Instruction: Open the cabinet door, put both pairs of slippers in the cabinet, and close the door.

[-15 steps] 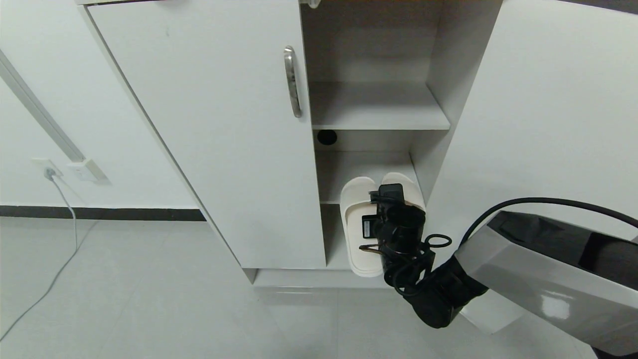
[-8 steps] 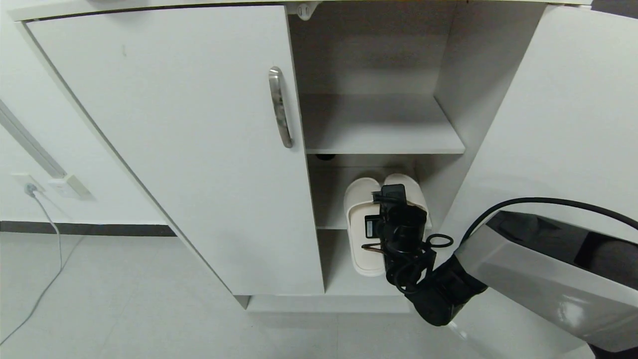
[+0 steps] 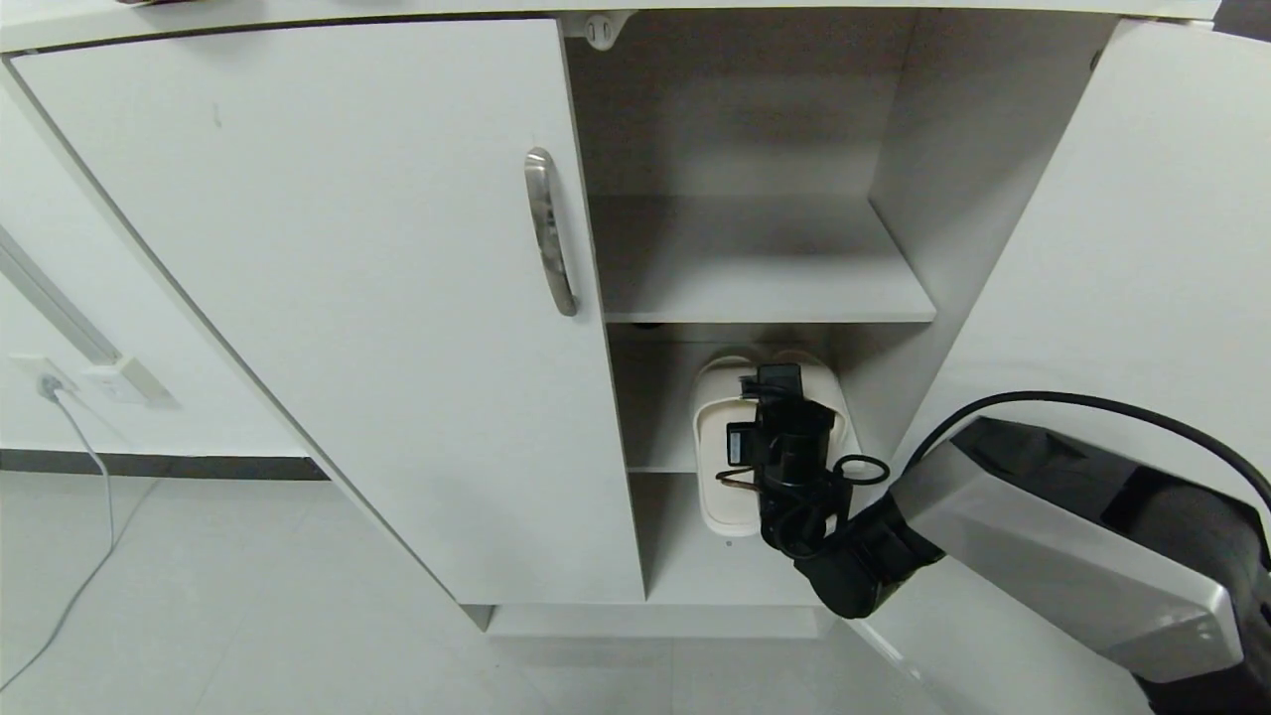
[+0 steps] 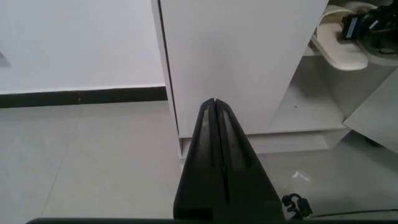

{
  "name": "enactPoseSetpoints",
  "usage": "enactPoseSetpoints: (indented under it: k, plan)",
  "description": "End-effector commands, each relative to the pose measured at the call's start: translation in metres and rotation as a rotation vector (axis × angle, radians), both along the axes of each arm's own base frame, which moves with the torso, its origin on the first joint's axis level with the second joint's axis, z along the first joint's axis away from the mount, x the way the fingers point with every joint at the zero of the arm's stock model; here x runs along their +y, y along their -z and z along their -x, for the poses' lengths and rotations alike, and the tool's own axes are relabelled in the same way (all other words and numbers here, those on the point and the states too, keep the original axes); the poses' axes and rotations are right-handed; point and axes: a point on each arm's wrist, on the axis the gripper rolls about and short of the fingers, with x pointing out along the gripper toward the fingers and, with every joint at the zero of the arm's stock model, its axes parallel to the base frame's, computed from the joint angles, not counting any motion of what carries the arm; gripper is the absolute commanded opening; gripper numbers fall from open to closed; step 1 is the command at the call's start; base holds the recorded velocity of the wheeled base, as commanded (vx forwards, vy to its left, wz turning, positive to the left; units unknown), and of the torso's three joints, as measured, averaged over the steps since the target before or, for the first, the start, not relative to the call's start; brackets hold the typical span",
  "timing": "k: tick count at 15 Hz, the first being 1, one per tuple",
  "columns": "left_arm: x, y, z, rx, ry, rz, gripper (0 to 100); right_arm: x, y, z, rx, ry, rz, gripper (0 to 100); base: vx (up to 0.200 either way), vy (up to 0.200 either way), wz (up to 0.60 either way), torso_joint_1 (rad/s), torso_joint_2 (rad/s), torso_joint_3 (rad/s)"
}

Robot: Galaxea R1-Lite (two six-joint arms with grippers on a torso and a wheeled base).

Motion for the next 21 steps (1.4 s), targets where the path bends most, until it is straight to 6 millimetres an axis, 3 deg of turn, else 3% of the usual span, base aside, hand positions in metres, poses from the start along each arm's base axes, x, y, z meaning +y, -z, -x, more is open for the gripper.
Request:
enactPoseSetpoints:
  k: [1, 8, 21]
  plan:
    - [0.0, 0.0, 0.0, 0.002, 0.0, 0.0, 0, -0.003, 0.005, -0.019, 0.0, 0.025, -0.001, 0, 0.0, 0.0, 0.0, 0.0, 0.0, 0.0]
    - [0.0, 0.0, 0.0, 0.002, -0.002, 0.002, 0, 0.003, -0.028, -0.057, -0.036, 0.059, -0.029, 0, 0.0, 0.0, 0.0, 0.0, 0.0, 0.0]
    - [0.0, 0.0, 0.0, 0.001, -0.002, 0.003, 0, 0.0, -0.018, -0.07, -0.01, 0.031, -0.009, 0, 0.0, 0.0, 0.0, 0.0, 0.0, 0.0]
